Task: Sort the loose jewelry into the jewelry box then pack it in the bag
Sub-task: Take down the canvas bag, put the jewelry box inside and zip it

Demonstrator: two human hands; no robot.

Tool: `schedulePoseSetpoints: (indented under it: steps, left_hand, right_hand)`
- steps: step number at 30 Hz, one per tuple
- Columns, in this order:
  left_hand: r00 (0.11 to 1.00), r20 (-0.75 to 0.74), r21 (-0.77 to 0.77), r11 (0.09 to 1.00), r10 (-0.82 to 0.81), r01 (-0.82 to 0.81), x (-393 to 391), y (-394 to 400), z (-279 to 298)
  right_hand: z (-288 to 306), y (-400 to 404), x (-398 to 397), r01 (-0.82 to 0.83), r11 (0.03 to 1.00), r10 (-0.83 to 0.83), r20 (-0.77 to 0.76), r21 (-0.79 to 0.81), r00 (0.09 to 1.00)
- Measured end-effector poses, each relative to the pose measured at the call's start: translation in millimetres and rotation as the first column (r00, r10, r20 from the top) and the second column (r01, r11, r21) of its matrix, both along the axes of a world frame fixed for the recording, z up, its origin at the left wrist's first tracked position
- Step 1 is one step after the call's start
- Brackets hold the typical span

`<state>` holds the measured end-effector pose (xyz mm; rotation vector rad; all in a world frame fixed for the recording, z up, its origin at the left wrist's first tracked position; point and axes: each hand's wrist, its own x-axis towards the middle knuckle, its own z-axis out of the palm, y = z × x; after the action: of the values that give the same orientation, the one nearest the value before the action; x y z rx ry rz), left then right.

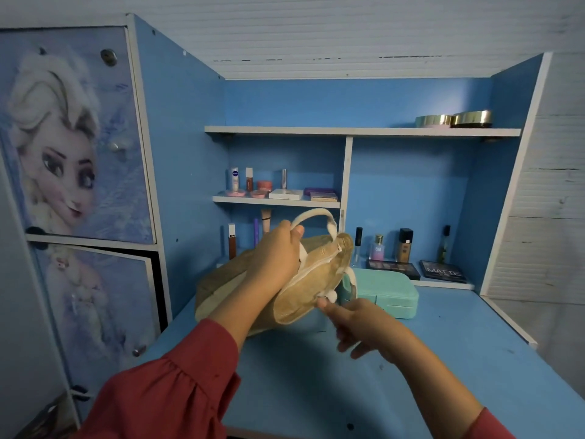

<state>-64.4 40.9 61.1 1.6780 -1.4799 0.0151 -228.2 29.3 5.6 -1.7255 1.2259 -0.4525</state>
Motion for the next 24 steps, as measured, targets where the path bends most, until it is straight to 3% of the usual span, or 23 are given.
schedulePoseSetpoints:
  steps: [4, 6, 8, 12, 16, 19, 21, 24]
  left_hand:
    - [0.979, -0.150, -0.096, 0.987, -0.140, 0.127, 13, 4, -5]
    - [0.964, -0.139, -0.119, 0.970, -0.226, 0.210, 17, 6, -6]
    - [0.970, -0.091, -0.112, 0.970, -0.227, 0.216, 19, 8, -6]
    - [0.988, 0.001, -0.060, 0.986, -0.155, 0.155, 20, 10, -2]
    - [0.990, 0.114, 0.198, 0.978, -0.083, 0.060, 18, 15, 7]
    - [0.929, 0.352, 0.417, 0.908, -0.111, -0.049, 14, 21, 9]
    - [0.862, 0.491, 0.417, 0.903, -0.125, -0.106, 14, 21, 8]
    - [0.856, 0.502, 0.368, 0.926, -0.125, -0.081, 16, 19, 8]
  right_hand:
    - [-6, -37, -4, 0.280, 0.923, -0.252, 0.137, -0.263, 0.958]
    - [-7, -54, -3, 0.390, 0.899, -0.332, 0.273, -0.199, 0.903]
    - [-8, -69, 1, 0.388, 0.921, -0.347, 0.379, -0.035, 0.858]
    - [-10, -86, 10, 0.315, 0.948, -0.307, 0.368, 0.042, 0.877]
    - [-3, -87, 19, 0.305, 0.950, -0.308, 0.384, 0.071, 0.871]
    - [0, -89, 21, 0.310, 0.951, -0.301, 0.301, 0.020, 0.905]
    - [-2, -91, 22, 0.314, 0.946, -0.295, 0.188, -0.080, 0.937]
    - [-6, -101, 21, 0.275, 0.892, -0.325, -0.083, -0.360, 0.942]
